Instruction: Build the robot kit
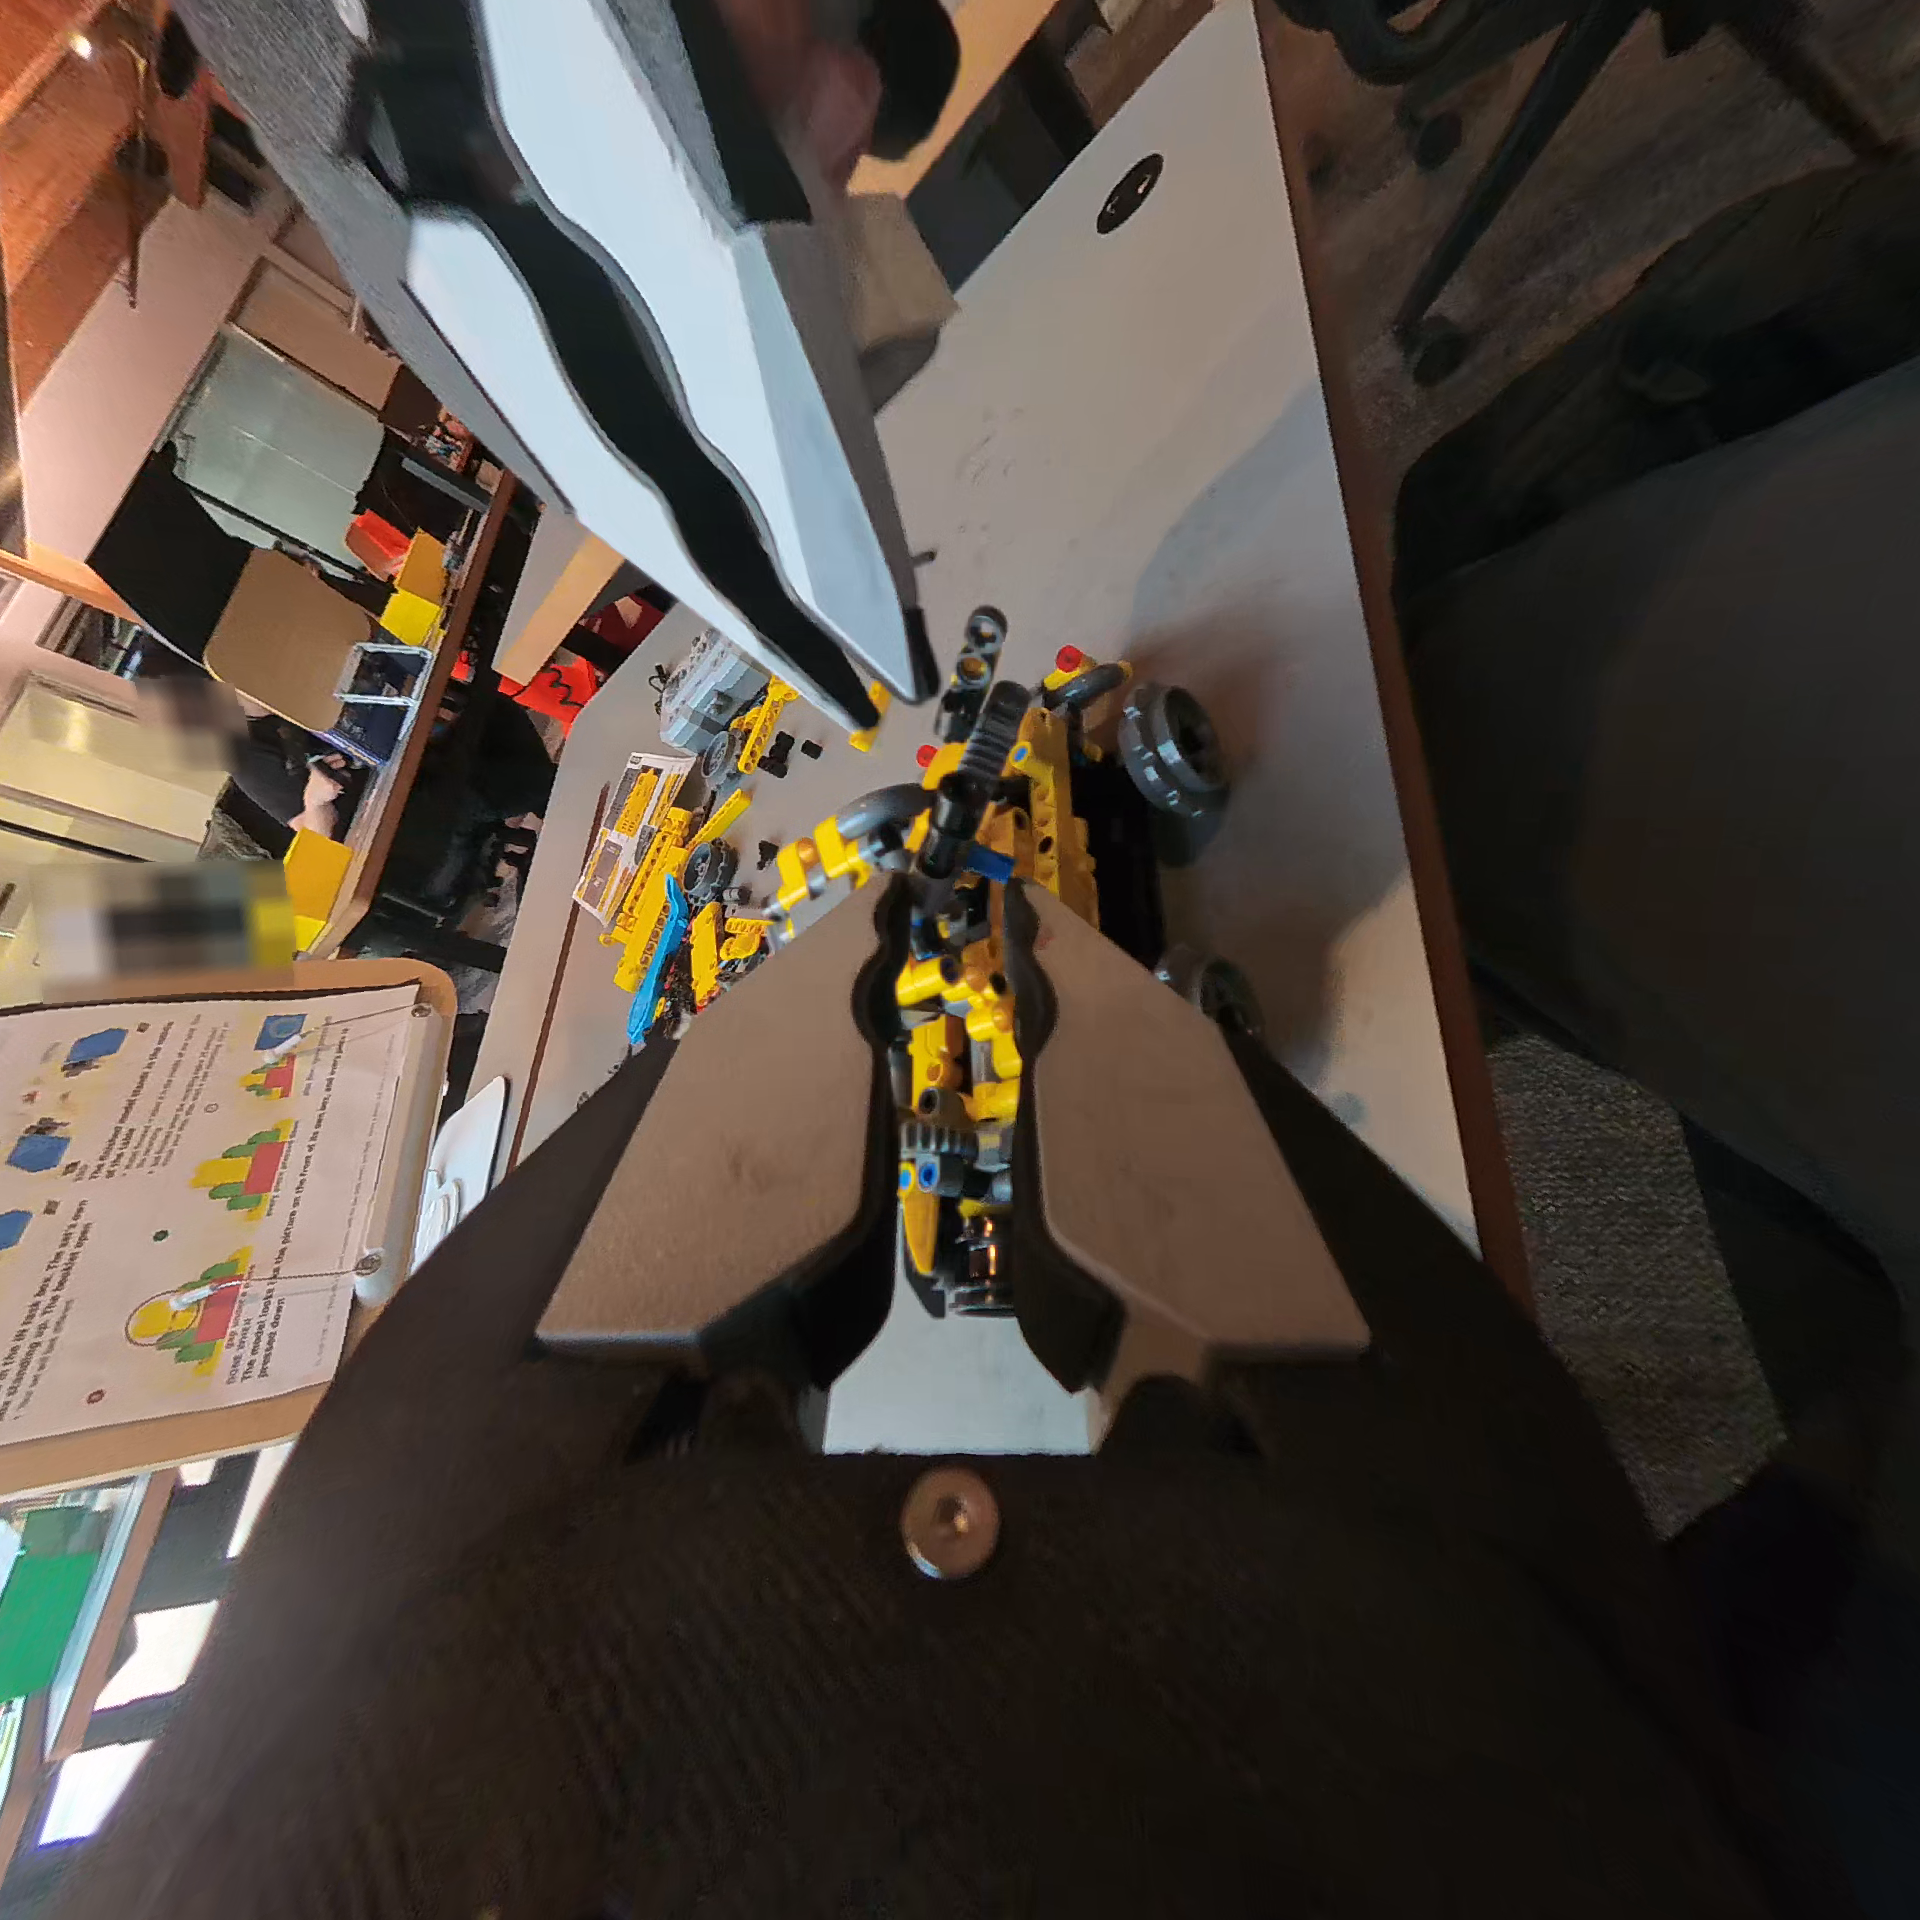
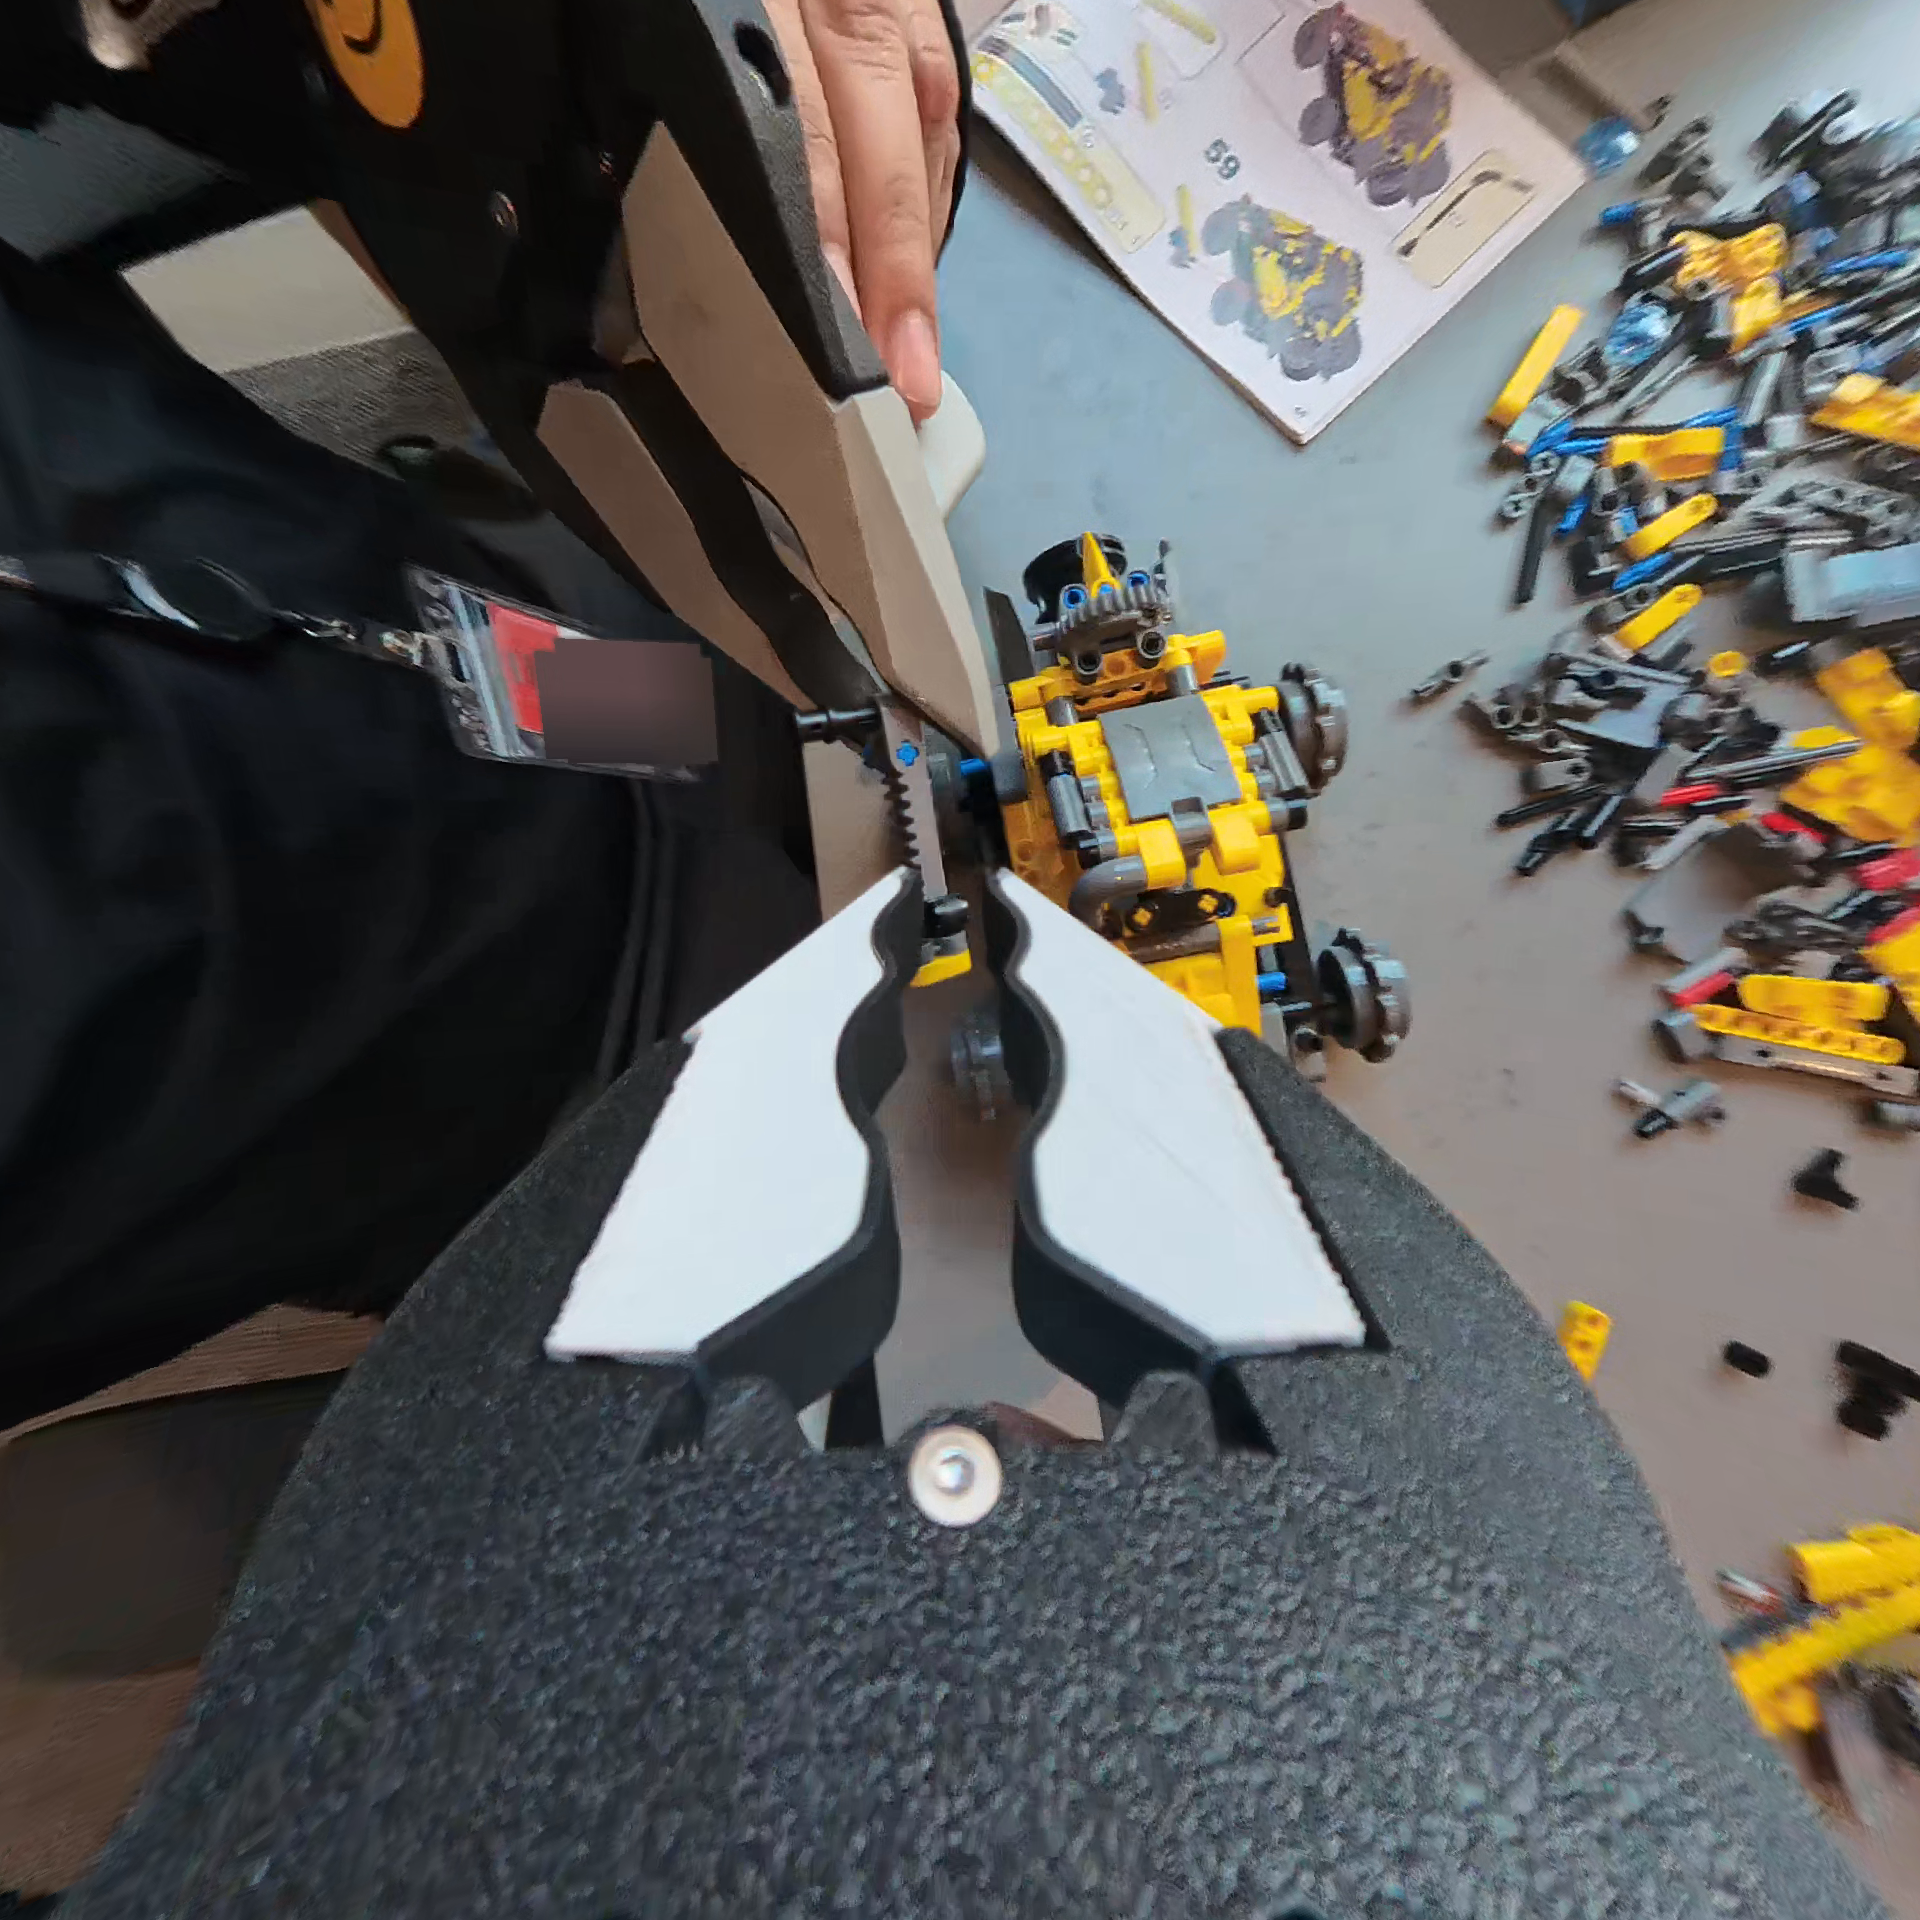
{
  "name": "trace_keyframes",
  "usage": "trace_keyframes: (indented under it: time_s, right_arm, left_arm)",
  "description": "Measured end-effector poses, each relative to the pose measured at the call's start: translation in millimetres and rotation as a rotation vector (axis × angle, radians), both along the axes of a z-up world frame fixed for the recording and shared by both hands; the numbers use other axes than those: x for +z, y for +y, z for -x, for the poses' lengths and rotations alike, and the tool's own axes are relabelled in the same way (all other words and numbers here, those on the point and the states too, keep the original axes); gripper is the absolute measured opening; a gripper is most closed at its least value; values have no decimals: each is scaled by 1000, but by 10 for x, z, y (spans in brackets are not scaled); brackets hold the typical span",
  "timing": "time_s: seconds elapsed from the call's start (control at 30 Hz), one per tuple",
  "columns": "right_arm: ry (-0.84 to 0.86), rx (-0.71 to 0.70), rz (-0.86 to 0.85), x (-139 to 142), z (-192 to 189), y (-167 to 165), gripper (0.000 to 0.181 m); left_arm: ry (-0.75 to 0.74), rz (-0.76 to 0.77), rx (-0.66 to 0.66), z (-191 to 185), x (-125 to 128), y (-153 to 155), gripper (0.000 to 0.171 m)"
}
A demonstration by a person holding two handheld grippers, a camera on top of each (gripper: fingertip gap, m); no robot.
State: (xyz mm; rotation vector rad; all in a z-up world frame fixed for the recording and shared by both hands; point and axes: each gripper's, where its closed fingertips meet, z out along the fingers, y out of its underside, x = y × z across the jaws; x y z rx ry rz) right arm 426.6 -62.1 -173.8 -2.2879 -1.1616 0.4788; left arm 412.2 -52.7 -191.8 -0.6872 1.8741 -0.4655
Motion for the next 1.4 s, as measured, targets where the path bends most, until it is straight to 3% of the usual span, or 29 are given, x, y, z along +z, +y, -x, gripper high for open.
trace_keyframes:
  time_s: [0.17, 0.37, 0.57, 0.63, 0.87, 1.03, 1.4]
  right_arm:
    - [68, 23, -81, 113, 60, -37, 6]
    - [167, 82, 24, 52, 192, -146, 9]
    - [135, 89, 48, -17, 234, -99, 6]
    - [130, 67, 41, -13, 226, -57, 6]
    - [2, -14, -82, -132, 69, -17, 6]
    - [-142, -50, -122, -314, -65, -35, 6]
    - [-57, -79, -413, -23, -4, 110, 6]
  left_arm:
    - [-9, 31, -39, -22, -39, -61, 15]
    - [-85, 9, -91, 28, 107, -165, 14]
    - [-74, -8, -74, 25, 108, -109, 14]
    - [-64, 35, -55, 23, 84, -65, 14]
    - [-58, 403, -28, 251, -4, -83, 52]
    - [-5, 576, 12, 493, -251, 19, 40]
    - [21, 689, 80, 543, -276, 325, 41]
